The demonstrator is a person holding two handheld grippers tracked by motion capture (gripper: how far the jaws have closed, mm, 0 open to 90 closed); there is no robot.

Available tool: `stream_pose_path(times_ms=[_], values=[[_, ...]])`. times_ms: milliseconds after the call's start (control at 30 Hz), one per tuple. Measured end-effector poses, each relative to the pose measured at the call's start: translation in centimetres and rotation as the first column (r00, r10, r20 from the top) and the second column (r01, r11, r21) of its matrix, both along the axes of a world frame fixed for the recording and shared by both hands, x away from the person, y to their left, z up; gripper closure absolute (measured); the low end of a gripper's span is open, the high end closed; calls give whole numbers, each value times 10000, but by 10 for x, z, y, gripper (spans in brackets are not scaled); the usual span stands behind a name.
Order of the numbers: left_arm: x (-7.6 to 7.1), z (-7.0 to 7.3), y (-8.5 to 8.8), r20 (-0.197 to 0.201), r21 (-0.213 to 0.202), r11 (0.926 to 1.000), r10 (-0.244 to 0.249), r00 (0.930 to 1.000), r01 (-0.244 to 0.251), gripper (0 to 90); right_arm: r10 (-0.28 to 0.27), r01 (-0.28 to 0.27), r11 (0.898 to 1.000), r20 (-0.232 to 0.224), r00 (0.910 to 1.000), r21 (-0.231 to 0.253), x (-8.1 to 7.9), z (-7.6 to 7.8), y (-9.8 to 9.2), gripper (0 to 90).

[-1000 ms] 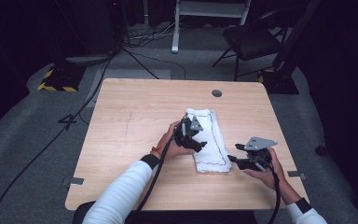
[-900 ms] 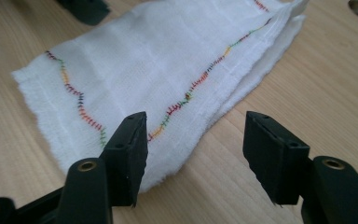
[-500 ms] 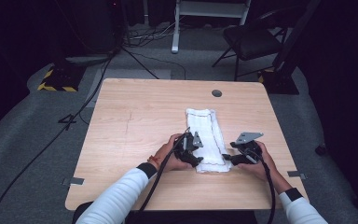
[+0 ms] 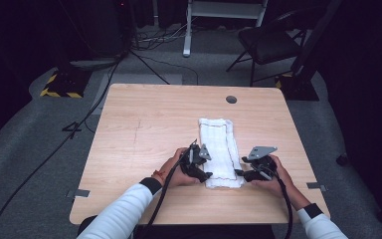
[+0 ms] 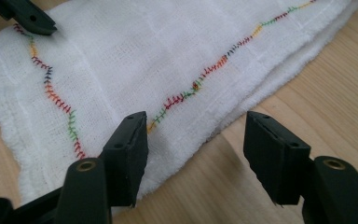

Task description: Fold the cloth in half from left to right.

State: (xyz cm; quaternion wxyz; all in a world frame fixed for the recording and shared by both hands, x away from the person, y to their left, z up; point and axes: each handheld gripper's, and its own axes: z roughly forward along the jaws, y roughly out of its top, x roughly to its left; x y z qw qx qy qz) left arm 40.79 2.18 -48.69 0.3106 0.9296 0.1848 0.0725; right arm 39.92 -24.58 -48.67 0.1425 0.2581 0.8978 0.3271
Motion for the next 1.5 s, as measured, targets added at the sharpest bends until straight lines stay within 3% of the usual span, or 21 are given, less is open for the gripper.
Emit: stream_pose_path(times_ms=[200,433,633,700,800,900,1033,1233,1300,1400,1500], values=[[-13,0,10,-54,11,10000,31,10000,-31,291,381,-377,9989,161,9991,-275,-13,2,11,412],[-28,-1,26,-483,-116,9994,320,9983,-326,289,751,-751,9970,-34,9972,-188,-27,1,22,388],[-33,4,35,7,-48,9996,295,9996,-295,245,887,-887,9960,-96,9960,-59,-27,5,26,361],[-29,8,37,3,-301,9986,430,9991,-430,242,634,-634,9979,67,9980,103,-22,9,22,364],[-19,14,39,253,-309,9974,657,9975,-649,241,52,-70,9979,273,9996,651,-9,18,14,378],[-3,21,37,667,-470,9939,1032,9924,-1002,242,-529,489,9952,446,9976,847,10,26,9,387],[19,25,33,1014,-564,9892,1408,9848,-1356,241,-954,905,9927,590,9937,799,35,29,11,401],[56,25,20,1061,-733,9763,2106,9718,-2036,241,-1529,1490,9866,582,9865,660,76,25,21,420],[70,23,17,981,-766,9699,2382,9662,-2313,241,-1747,1717,9837,579,9829,535,88,23,24,429],[91,18,13,621,-1060,9502,3005,9517,-2931,242,-1945,1920,9799,459,9798,540,103,19,29,446],[105,12,10,501,-1107,9387,3333,9415,-3264,244,-2012,2000,9794,436,9786,284,114,13,35,472]])
